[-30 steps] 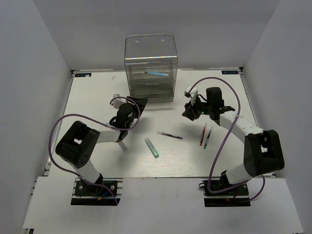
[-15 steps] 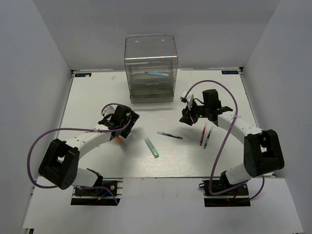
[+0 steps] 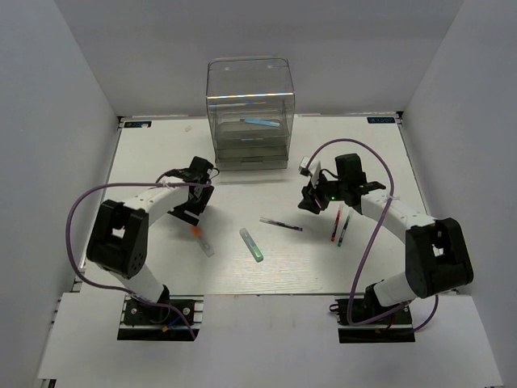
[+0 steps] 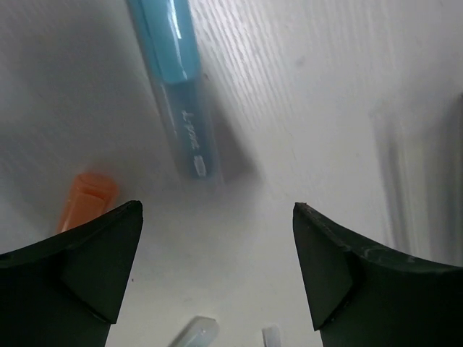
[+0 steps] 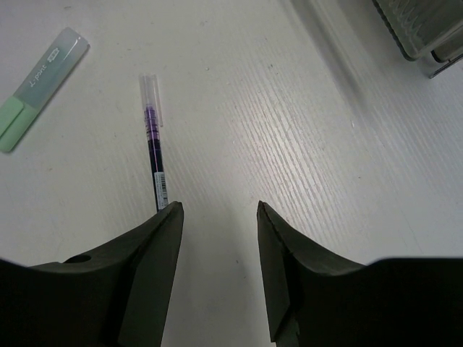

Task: Sort the stationery into containers
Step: Pick up the stationery from the center of the board.

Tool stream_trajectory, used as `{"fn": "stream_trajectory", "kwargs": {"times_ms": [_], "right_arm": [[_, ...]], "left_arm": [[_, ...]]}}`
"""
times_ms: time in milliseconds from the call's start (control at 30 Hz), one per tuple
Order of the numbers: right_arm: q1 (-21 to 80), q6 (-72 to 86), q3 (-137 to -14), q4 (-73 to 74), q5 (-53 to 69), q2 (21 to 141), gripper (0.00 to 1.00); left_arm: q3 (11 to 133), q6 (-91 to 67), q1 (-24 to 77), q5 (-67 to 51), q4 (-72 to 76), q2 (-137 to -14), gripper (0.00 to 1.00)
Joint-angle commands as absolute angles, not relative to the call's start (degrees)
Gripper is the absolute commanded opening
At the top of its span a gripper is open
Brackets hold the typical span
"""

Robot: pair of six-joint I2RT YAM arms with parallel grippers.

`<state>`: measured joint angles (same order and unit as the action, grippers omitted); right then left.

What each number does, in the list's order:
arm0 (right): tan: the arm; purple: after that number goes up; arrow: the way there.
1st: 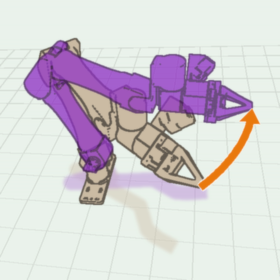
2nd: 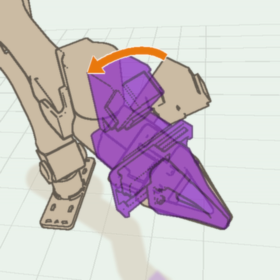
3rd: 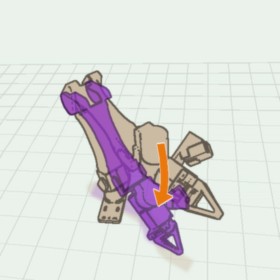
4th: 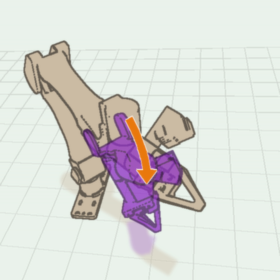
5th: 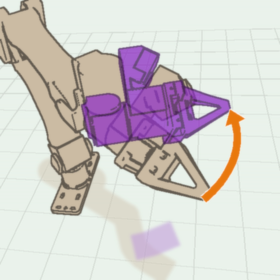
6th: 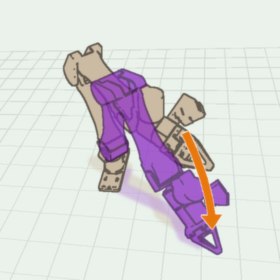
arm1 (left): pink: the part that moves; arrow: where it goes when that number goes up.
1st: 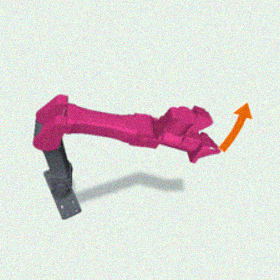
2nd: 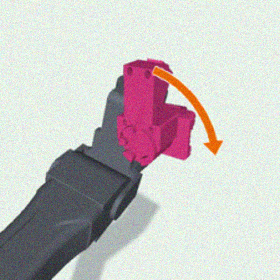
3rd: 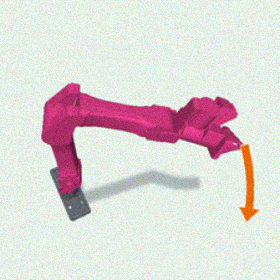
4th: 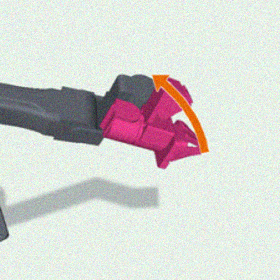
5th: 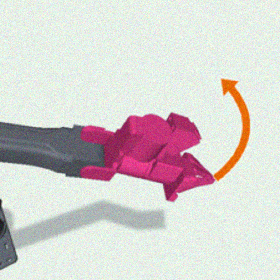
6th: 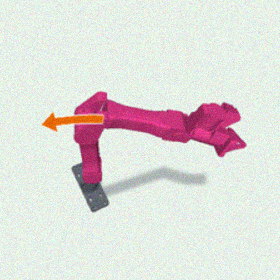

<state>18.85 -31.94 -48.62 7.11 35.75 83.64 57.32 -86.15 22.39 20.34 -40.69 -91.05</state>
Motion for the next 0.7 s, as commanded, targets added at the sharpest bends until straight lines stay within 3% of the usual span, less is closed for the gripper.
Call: {"fn": "stream_trajectory", "kwargs": {"times_ms": [0, 300, 433, 467, 667], "right_arm": [[19.0, -31.9, -47.7, 5.4, 35.8, 81.1, 0.52], [19.9, -31.3, -47.7, 4.5, 36.5, 81.3, 0.52], [19.1, -31.0, -47.8, 4.3, 36.5, 81.5, 0.52], [19.1, -30.8, -47.9, 4.1, 36.5, 81.4, 0.52], [19.2, -30.6, -47.4, 4.1, 36.5, 81.1, 0.52]], "left_arm": [[62.2, -87.5, 19.8, 20.0, -49.7, -93.9, 0.92], [69.9, -86.1, 15.7, 16.7, -54.3, -104.7, 0.91], [78.1, -84.3, 14.5, 14.6, -64.3, -113.4, 0.75], [78.1, -84.3, 14.5, 13.3, -64.3, -114.2, 0.66], [71.6, -83.8, 14.0, 11.9, -57.7, -111.7, 0.53]]}}
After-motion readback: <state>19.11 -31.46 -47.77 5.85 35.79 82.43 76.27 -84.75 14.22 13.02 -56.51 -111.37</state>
